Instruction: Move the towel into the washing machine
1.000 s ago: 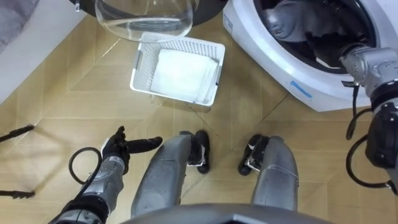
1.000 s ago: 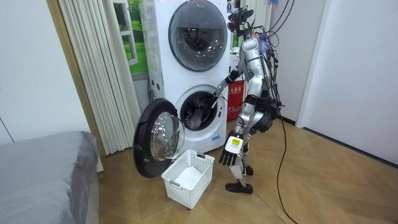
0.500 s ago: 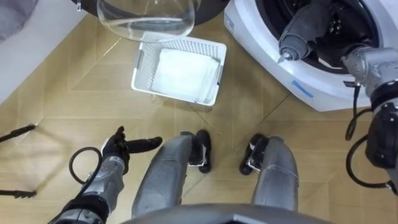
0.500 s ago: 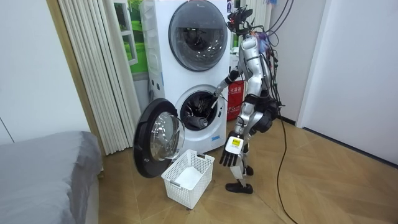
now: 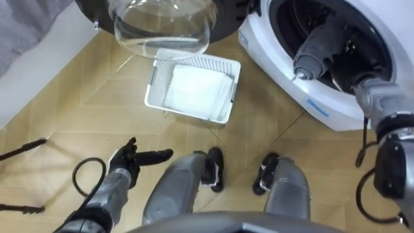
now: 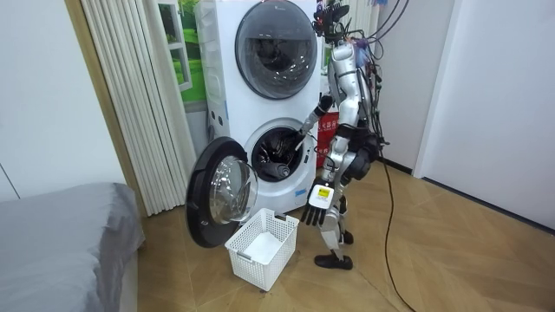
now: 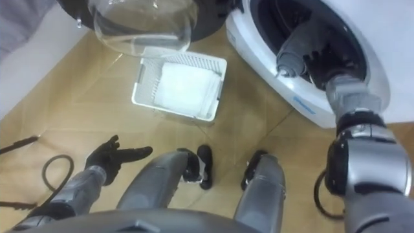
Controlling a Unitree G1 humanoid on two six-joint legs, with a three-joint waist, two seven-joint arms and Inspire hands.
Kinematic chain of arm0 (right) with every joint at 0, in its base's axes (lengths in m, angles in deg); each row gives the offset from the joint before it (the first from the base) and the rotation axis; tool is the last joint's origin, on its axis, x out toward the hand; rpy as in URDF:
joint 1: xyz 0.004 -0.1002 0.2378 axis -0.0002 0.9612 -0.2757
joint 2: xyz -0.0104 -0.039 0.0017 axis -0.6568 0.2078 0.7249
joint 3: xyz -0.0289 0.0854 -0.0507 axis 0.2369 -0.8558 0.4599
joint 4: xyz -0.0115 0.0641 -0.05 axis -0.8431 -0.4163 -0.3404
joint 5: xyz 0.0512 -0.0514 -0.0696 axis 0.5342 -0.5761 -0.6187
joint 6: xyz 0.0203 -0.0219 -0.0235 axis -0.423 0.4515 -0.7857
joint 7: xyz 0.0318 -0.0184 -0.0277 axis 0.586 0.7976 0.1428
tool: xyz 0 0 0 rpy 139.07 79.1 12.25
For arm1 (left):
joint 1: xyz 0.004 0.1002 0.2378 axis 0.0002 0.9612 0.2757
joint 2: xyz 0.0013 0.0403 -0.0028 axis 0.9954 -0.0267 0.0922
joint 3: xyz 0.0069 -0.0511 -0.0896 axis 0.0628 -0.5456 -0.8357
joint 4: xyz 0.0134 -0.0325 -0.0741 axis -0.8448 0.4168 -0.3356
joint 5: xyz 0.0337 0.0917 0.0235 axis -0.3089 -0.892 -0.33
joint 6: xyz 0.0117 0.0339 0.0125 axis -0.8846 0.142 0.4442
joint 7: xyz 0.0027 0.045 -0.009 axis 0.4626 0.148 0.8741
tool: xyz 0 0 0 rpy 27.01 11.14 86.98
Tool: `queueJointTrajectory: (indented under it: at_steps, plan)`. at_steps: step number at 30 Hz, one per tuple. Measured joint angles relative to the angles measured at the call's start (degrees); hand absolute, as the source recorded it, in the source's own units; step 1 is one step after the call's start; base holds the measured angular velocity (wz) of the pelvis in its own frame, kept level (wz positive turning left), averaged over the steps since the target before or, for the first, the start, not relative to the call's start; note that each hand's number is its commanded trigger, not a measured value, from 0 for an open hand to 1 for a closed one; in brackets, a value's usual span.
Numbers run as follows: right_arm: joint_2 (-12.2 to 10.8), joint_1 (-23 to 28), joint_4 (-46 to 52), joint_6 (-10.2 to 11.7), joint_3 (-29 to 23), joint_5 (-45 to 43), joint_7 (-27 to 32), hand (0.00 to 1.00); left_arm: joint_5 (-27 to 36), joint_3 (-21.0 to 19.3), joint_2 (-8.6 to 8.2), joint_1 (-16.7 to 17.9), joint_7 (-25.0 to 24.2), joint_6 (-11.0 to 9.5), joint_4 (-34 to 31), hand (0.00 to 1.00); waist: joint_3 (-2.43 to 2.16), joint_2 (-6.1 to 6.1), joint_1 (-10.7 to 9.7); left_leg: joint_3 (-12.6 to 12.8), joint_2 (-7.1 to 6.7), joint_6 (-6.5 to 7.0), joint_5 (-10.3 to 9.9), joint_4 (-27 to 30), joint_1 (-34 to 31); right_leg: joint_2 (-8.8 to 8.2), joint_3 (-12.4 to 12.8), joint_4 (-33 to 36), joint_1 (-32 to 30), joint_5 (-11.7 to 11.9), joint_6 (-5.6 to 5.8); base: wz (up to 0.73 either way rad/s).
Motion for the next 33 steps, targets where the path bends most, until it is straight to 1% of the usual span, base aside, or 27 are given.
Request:
queueJointTrajectory:
  at_steps: [1,2,3,4,5,6,7,8,9,10,11,12,13,14,15,16,17,19,20,21,22,26,29,30,33]
  plan:
    - [-0.42,2.34,-0.04,0.23,-0.01,-2.29,-1.25,0.0,-0.23,-0.02,0.38,0.12,-0.4,-0.06,1.56,0.0,-0.29,0.25,-0.12,-0.45,0.12,-0.24,0.15,-1.34,1.67,0.83,-0.05,-2.01,2.1,0.43,0.21,0.0]
    - [-0.77,3.58,-0.14,0.66,-0.02,-3.56,-1.57,0.0,-0.9,-0.11,0.52,0.11,-0.37,-0.08,2.54,0.0,-0.52,0.34,-0.36,-0.75,0.12,-0.41,0.25,-2.04,2.68,1.1,-0.29,-2.79,3.35,0.56,0.33,0.03]
    - [-1.59,6.27,-0.9,1.87,0.0,-6.35,-2.43,0.0,-1.31,-0.14,0.94,0.23,-0.36,-0.22,4.44,0.0,-0.91,0.23,-0.52,-1.01,0.26,-0.65,0.41,-3.49,4.82,1.86,-0.26,-4.89,5.8,0.85,0.47,0.0]
    - [-2.6,8.89,-1.4,2.47,0.07,-9.35,-3.14,0.0,-1.25,-0.16,1.39,1.03,-0.33,-0.39,5.31,0.0,-1.4,-0.05,-0.63,-1.01,0.48,-0.82,0.5,-4.66,6.67,2.46,-0.31,-6.7,7.93,1.07,0.64,0.0]
    - [-3.06,10.26,-1.42,2.85,0.35,-10.51,-3.36,0.0,-1.26,-0.16,1.58,1.58,-0.32,-0.41,5.45,0.0,-1.69,-0.09,-0.77,-1.02,0.68,-0.91,0.47,-5.19,7.44,2.87,-0.28,-7.65,8.88,1.23,0.65,-0.06]
    - [-3.58,12.93,-1.43,3.49,1.36,-12.06,-3.63,0.0,-1.3,-0.2,1.92,2.58,-0.33,-0.5,5.3,0.0,-2.15,-0.29,-1.13,-1.11,1.0,-1.18,0.53,-6.29,8.6,3.57,-0.42,-9.6,10.46,1.75,0.54,0.0]
    - [-3.92,15.27,-2.05,3.86,1.75,-13.35,-4.15,0.0,-1.36,-0.3,2.08,3.28,-0.14,-0.51,5.34,0.0,-2.2,-0.34,-1.78,-1.3,1.23,-1.36,0.64,-7.29,9.95,4.2,-0.57,-11.63,12.32,2.19,0.64,0.0]
    - [-3.98,16.39,-2.7,4.05,1.8,-14.02,-4.42,0.0,-1.47,-0.31,2.1,3.61,-0.05,-0.5,5.39,0.0,-2.2,-0.35,-1.99,-1.29,1.31,-1.49,0.72,-7.95,10.77,4.46,-0.71,-12.61,13.32,2.48,0.63,-0.06]
    - [-4.07,18.66,-3.39,4.27,1.9,-15.94,-4.39,0.0,-1.95,-0.31,2.13,4.27,0.0,-0.51,5.42,0.0,-2.19,-0.41,-2.25,-1.12,1.48,-1.72,0.85,-9.34,12.47,5.01,-0.66,-14.43,15.07,3.03,0.69,-0.19]
    - [-4.27,20.71,-4.15,5.05,2.87,-18.03,-4.36,0.0,-1.95,-0.32,2.15,4.87,0.11,-0.51,5.44,0.0,-2.16,-0.6,-2.63,-0.71,1.59,-1.98,1.02,-10.88,14.17,5.38,-0.63,-15.76,16.48,3.49,0.66,-0.19]
    - [-4.63,21.61,-4.56,5.47,3.28,-19.35,-4.35,0.0,-2.08,-0.34,2.16,5.2,0.17,-0.53,5.46,0.0,-2.16,-0.68,-3.05,-0.68,1.63,-2.1,1.09,-11.59,14.99,5.59,-0.7,-16.39,17.25,3.63,0.63,-0.16]
    - [-5.52,23.63,-4.86,6.04,3.79,-22.57,-4.23,0.0,-2.31,-0.36,2.21,5.62,0.4,-0.74,5.86,0.0,-2.16,-0.96,-3.44,-0.49,1.83,-2.24,1.16,-12.49,16.38,6.01,-0.66,-17.41,18.6,3.82,0.53,-0.12]
    - [-6.26,25.35,-5.13,5.95,4.51,-25.24,-4.14,0.0,-2.31,-0.35,2.19,5.79,0.85,-0.91,5.95,0.0,-2.14,-1.36,-3.79,-0.35,1.96,-2.53,1.26,-13.42,17.67,6.38,-0.52,-18.32,19.79,3.96,0.52,-0.11]
    - [-6.6,26.05,-5.16,5.92,4.55,-26.55,-4.14,0.0,-2.32,-0.36,2.19,5.92,0.94,-0.99,5.93,0.0,-2.14,-1.49,-4.13,-0.34,2.03,-2.66,1.33,-14.01,18.23,6.61,-0.4,-18.75,20.27,4.09,0.49,-0.13]
    - [-7.2,26.9,-5.15,5.93,4.58,-29.6,-4.13,0.0,-2.32,-0.47,2.19,6.33,1.17,-1.33,5.92,0.0,-2.15,-1.71,-4.75,-0.2,2.17,-2.96,1.52,-14.87,19.12,7.03,-0.08,-19.63,20.98,4.41,0.39,-0.15]
    - [-7.57,27.8,-5.37,6.04,4.64,-32.22,-4.27,0.0,-2.33,-0.56,2.17,6.64,1.29,-1.41,5.95,0.0,-2.17,-1.84,-4.95,0.09,2.38,-3.2,1.67,-16.12,20.25,7.45,0.02,-20.76,22.07,4.84,0.24,-0.16]
    - [-7.72,28.23,-5.55,6.04,4.72,-33.35,-4.28,0.0,-2.33,-0.71,2.18,6.83,1.29,-1.48,5.96,0.0,-2.2,-1.85,-4.99,0.14,2.47,-3.36,1.79,-16.71,20.97,7.72,0.08,-21.42,22.75,5.11,0.19,-0.16]
    - [-8.02,29.64,-6.69,6.04,4.98,-38.18,-4.18,0.0,-3.56,-2.75,2.18,7.93,1.32,-1.88,6.07,0.0,-2.3,-1.85,-5.09,0.21,2.8,-3.8,1.99,-18.34,23.35,8.53,-0.07,-23.99,25.72,5.69,0.04,-0.05]
    - [-8.05,29.91,-6.75,6.04,4.98,-39.31,-4.09,0.0,-3.95,-3.35,2.16,8.13,1.34,-1.98,6.14,0.0,-2.3,-1.86,-5.04,0.22,2.85,-3.89,2.03,-18.63,23.87,8.65,-0.11,-24.29,26.18,5.71,0.01,0.0]
    - [-8.11,30.19,-6.61,6.06,4.97,-41.69,-3.94,0.0,-4.87,-4.53,2.08,8.73,1.33,-2.23,6.18,0.0,-2.39,-1.83,-5.01,0.24,2.95,-4.1,2.12,-19.06,24.41,8.83,-0.15,-24.33,26.5,5.71,0.01,0.0]
    - [-8.28,30.82,-6.34,6.27,4.94,-44.57,-3.72,0.0,-5.96,-5.9,1.91,9.35,1.33,-2.27,6.11,0.0,-2.39,-1.81,-4.97,0.24,2.95,-4.32,2.3,-19.33,25.27,8.97,-0.18,-24.72,27.1,5.72,0.0,0.0]
    - [-8.96,31.63,-6.38,6.63,4.93,-49.26,-3.5,0.0,-7.01,-9.01,1.49,11.52,1.33,-1.97,6.2,0.0,-2.52,-1.65,-4.95,0.14,2.86,-4.58,2.21,-20.13,27.2,9.38,-0.59,-26.14,29.5,5.72,-0.01,0.03]
    - [-9.77,31.64,-6.32,6.6,4.94,-51.06,-3.64,0.0,-8.65,-10.54,1.14,12.25,2.0,-1.46,6.39,0.0,-2.45,-1.63,-4.96,-0.06,3.01,-4.69,2.14,-20.8,28.48,9.49,-0.64,-26.14,30.36,5.71,-0.02,0.01]
    - [-10.04,31.64,-6.26,6.58,4.93,-51.75,-3.69,0.0,-9.46,-11.43,0.78,12.32,2.48,-1.16,6.5,0.0,-2.4,-1.65,-4.84,-0.06,3.04,-4.69,2.14,-21.02,28.93,9.5,-0.58,-26.14,30.71,5.7,-0.01,0.0]
    - [-10.28,32.16,-6.41,5.92,4.97,-52.56,-3.66,0.0,-10.83,-11.51,0.28,12.45,3.57,-0.42,6.51,0.0,-2.21,-1.76,-4.81,-0.14,3.0,-4.7,2.12,-21.91,31.12,9.62,-0.19,-26.6,32.9,5.67,0.02,0.0]
